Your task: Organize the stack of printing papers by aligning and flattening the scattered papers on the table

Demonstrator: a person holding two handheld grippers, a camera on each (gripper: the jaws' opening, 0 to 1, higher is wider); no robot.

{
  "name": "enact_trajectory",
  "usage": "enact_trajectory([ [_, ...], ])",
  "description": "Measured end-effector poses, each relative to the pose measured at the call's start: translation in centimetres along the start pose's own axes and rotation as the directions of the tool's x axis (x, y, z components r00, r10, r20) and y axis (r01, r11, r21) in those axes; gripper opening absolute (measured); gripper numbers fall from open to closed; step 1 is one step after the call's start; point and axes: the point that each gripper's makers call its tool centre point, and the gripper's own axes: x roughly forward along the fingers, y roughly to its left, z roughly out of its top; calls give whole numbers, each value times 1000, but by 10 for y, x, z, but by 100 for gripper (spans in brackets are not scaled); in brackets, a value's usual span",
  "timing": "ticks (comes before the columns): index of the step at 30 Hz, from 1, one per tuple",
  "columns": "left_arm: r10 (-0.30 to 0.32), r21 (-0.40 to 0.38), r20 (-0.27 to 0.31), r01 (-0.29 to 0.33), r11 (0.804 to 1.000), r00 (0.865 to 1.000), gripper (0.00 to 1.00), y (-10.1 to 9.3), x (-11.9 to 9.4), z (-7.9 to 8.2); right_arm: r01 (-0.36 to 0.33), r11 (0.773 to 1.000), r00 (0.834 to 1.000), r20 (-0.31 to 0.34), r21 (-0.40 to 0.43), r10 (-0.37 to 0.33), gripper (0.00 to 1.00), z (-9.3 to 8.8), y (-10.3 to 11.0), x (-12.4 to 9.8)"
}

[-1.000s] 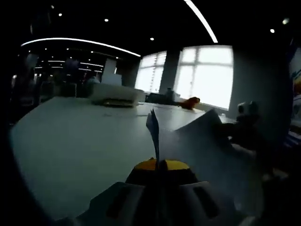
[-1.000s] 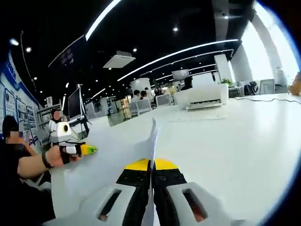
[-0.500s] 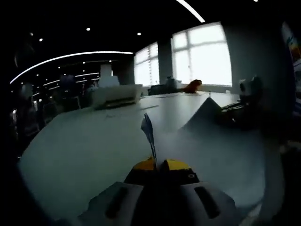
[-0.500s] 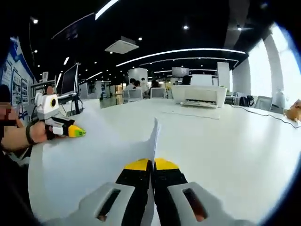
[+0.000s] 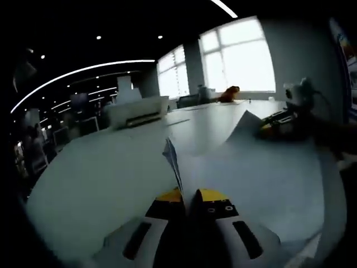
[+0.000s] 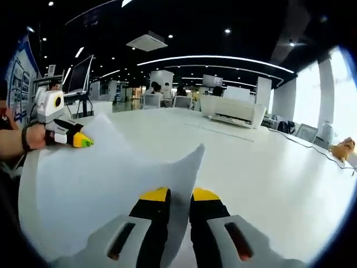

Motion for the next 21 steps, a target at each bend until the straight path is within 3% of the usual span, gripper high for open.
enact_trajectory([
  [21,60,66,11,-60,996,998,25,9,0,-1,61,998,998,-11,-31,-61,23,-5,-9,-1],
])
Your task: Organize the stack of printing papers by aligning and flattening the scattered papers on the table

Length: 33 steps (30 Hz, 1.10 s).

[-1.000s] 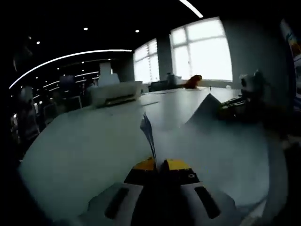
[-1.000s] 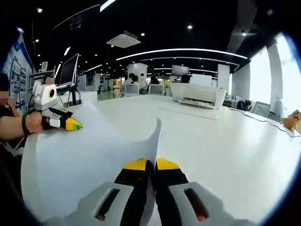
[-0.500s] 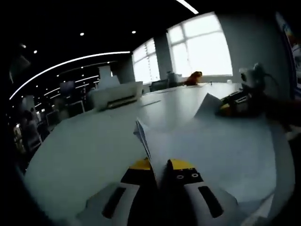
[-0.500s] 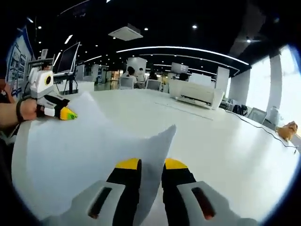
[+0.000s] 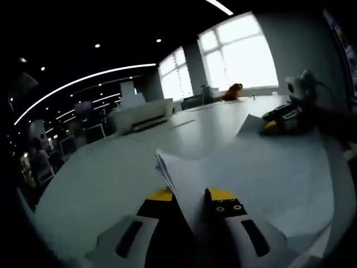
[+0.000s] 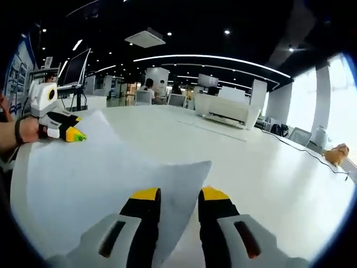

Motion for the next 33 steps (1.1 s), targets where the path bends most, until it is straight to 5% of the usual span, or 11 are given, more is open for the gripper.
enact_trajectory([
  [33,64,0,5,-64,998,998,38,11,-2,1,12,1000,1000,6,-17,-12,24,1,0,-1],
])
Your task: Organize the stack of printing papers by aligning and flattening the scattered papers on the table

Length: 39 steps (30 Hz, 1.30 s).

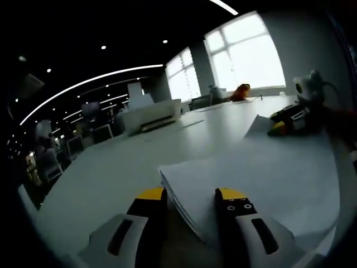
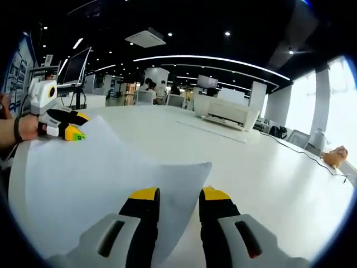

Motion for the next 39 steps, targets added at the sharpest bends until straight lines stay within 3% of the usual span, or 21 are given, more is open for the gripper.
enact_trajectory([
  [7,27,-15,-2,-27,1000,1000,46,5,-1,0,0,1000,1000,0,1,0,24,0,0,0],
  [34,27,-16,3,-27,1000,1000,47,5,0,0,23,1000,1000,-5,6,-23,30,0,-5,0],
  [39,39,-18,1,-39,999,999,51,8,0,-1,3,1000,1000,2,24,-3,41,1,1,1],
])
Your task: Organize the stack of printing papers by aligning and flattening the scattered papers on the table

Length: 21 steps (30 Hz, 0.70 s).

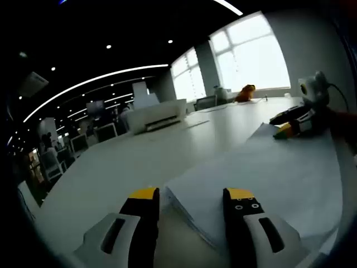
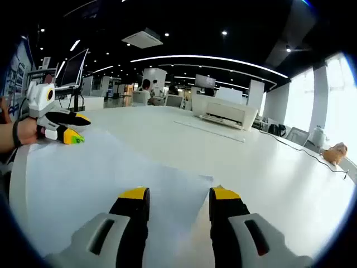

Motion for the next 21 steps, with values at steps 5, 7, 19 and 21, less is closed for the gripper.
enact_trajectory([
  [5,-13,-11,14,13,1000,1000,61,-3,0,3,-9,1000,1000,3,9,9,45,0,2,0],
  [7,-13,-19,20,13,1000,1000,62,-3,0,4,-15,1000,1000,4,14,15,49,1,4,0],
  [19,16,-44,57,-14,999,998,80,4,-2,10,-30,999,999,41,21,30,62,8,7,0],
  [21,16,-46,58,-13,999,998,81,4,-2,10,-29,999,998,48,23,28,64,9,6,0],
])
